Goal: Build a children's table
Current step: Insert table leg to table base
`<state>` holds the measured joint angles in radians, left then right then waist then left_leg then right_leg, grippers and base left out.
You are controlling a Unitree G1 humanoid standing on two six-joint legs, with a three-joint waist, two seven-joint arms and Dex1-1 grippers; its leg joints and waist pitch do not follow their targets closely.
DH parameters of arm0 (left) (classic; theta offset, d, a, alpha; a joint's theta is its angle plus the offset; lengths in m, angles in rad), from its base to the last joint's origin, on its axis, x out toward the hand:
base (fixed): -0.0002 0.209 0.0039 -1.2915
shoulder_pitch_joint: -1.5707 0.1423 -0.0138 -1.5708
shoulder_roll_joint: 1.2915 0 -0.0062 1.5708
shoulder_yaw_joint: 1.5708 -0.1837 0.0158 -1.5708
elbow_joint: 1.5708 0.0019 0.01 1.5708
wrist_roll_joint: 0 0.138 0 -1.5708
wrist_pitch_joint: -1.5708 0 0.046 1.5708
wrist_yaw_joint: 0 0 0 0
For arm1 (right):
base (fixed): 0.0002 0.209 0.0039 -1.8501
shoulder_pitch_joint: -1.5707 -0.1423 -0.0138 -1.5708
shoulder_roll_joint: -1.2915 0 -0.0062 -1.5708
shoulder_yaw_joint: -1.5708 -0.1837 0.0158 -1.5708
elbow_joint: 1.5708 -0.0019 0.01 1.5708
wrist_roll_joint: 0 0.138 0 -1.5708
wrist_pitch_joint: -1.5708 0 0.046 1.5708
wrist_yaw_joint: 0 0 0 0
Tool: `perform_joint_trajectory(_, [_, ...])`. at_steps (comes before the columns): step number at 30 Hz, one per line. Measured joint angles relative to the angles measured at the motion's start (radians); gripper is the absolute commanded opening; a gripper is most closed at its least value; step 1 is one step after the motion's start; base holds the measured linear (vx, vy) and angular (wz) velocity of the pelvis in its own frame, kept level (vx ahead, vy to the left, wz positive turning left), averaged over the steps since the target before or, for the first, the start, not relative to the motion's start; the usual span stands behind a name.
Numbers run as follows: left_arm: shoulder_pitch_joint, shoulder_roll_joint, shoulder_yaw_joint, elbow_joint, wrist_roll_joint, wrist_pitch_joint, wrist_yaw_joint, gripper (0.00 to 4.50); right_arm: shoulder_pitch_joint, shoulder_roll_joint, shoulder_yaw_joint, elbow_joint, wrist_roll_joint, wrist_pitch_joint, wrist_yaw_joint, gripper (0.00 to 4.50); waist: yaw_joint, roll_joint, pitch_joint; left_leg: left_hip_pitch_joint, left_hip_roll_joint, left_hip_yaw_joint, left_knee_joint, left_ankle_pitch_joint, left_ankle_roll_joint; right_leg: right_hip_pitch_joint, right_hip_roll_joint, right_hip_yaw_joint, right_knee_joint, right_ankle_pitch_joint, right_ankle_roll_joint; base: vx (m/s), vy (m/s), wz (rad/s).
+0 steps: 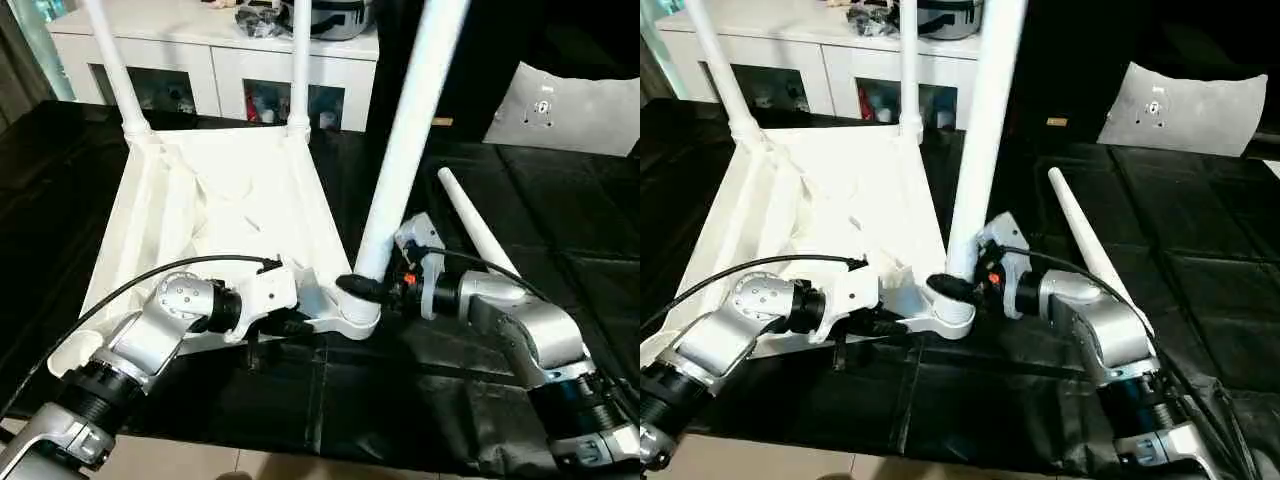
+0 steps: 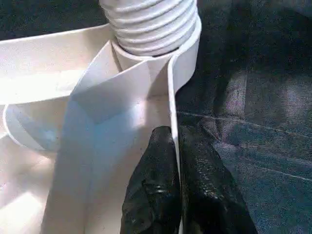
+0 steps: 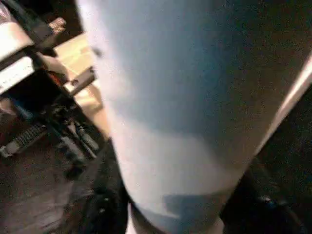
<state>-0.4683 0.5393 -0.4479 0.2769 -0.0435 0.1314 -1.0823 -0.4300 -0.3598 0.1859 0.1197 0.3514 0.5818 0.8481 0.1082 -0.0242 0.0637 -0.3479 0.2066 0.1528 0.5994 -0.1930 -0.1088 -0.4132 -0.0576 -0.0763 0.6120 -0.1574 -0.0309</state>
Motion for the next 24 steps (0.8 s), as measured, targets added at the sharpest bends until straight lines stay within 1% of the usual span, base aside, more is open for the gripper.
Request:
perform_joint_trajectory(3, [-0.001,-0.001,-0.001,0.002,0.001,-0.006,-0.008,0.0,-0.001,-0.005,0.001,0.0,0.0,0.007,0.01,1.93,0.004,0.0,0.0,0.0,0.0,0.0,0.0,0.0,0.0,0.0,0.0,0.0,0.0,0.0,0.0,0.0,0.0,0.0])
perform_joint_trajectory(8, [-0.001,-0.001,0.0,0.005,0.004,-0.009,-0.009,0.0,-0.003,-0.002,0.001,0.005,-0.001,0.003,0.01,1.93,0.004,0.0,0.0,0.0,0.0,0.0,0.0,0.0,0.0,0.0,0.0,0.0,0.0,0.0,0.0,0.0,0.0,0.0])
perform_joint_trajectory(10, [-0.002,-0.002,0.003,0.009,0.004,-0.01,-0.011,0.0,-0.006,0.015,-0.01,0.028,0.001,-0.001,0.006,1.93,0.003,0.0,0.0,0.0,0.0,0.0,0.0,0.0,0.0,0.0,0.0,0.0,0.0,0.0,0.0,0.0,0.0,0.0])
perform_joint_trajectory(14, [-0.006,-0.008,0.003,0.018,0.01,-0.012,-0.011,0.0,-0.004,0.044,-0.048,0.078,0.029,-0.006,0.003,1.93,0.003,-0.001,-0.001,0.001,0.0,0.0,0.0,0.0,0.0,0.001,0.0,0.0,0.0,0.0,0.0,0.0,0.0,0.0])
perform_joint_trajectory(17, [-0.009,-0.014,0.004,0.027,0.012,-0.015,-0.013,0.0,0.021,0.06,-0.091,0.1,0.064,-0.011,0.002,1.93,0.005,-0.001,-0.002,0.005,0.0,0.0,0.0,0.0,0.0,0.004,0.0,0.0,-0.001,0.0,0.0,0.0,0.0,0.0])
perform_joint_trajectory(21, [-0.011,-0.027,0.007,0.045,0.015,-0.014,-0.015,0.0,0.073,0.098,-0.156,0.146,0.109,-0.069,-0.002,1.93,0.006,0.003,-0.004,0.013,0.0,0.0,-0.001,0.0,0.0,0.01,-0.001,-0.001,-0.003,-0.001,0.001,0.0,0.0,0.0])
perform_joint_trajectory(24, [-0.012,-0.037,0.007,0.061,0.017,-0.015,-0.014,0.0,0.114,0.111,-0.172,0.141,0.115,-0.12,0.002,1.91,0.007,0.01,-0.009,0.015,0.0,-0.001,-0.001,0.0,0.001,0.013,-0.001,-0.002,-0.005,-0.001,0.001,0.0,0.0,0.0])
